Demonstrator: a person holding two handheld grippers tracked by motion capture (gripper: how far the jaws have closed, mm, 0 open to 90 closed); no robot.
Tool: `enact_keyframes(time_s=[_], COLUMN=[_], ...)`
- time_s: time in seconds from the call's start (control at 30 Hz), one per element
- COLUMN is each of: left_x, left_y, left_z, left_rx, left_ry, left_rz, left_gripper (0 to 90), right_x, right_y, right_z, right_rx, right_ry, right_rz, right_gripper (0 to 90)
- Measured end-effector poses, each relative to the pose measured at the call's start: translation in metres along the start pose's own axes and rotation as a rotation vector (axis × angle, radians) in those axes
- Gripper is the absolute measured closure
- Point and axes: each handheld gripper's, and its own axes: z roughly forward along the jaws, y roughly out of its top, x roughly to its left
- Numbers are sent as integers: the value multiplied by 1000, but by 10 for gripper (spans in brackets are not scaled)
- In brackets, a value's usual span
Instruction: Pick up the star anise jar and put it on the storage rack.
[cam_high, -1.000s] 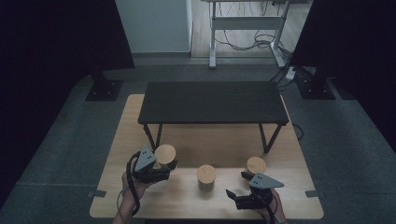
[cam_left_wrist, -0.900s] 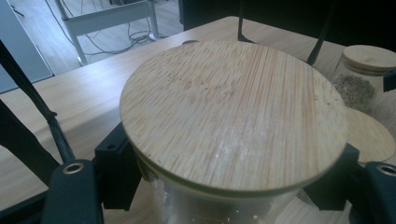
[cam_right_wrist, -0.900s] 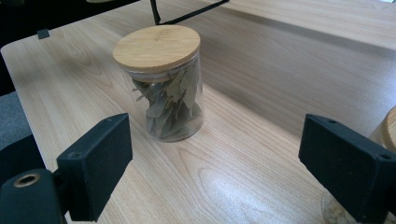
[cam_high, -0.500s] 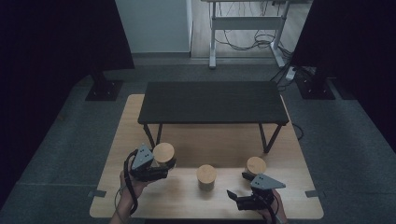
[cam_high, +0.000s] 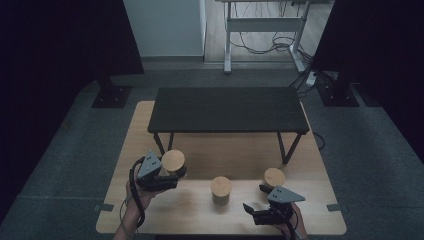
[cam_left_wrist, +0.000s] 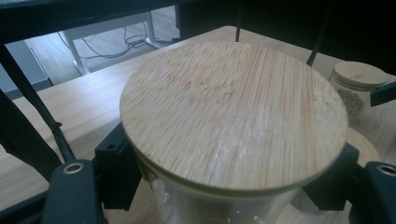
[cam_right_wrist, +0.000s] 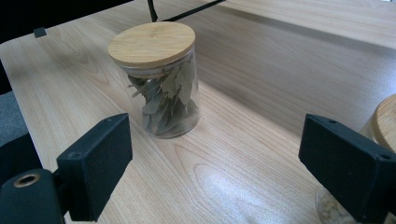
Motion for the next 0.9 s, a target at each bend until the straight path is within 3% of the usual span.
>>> enact_keyframes(time_s=[0.9], left_x=[0], left_y=[21], left_z=[1], left_rx=[-1], left_ry=[-1], left_rz=[21], left_gripper=[257], right_x=[0], right_y=[0], right_z=[1], right_rx=[1], right_ry=[7], right_rz=[9], right_gripper=[92])
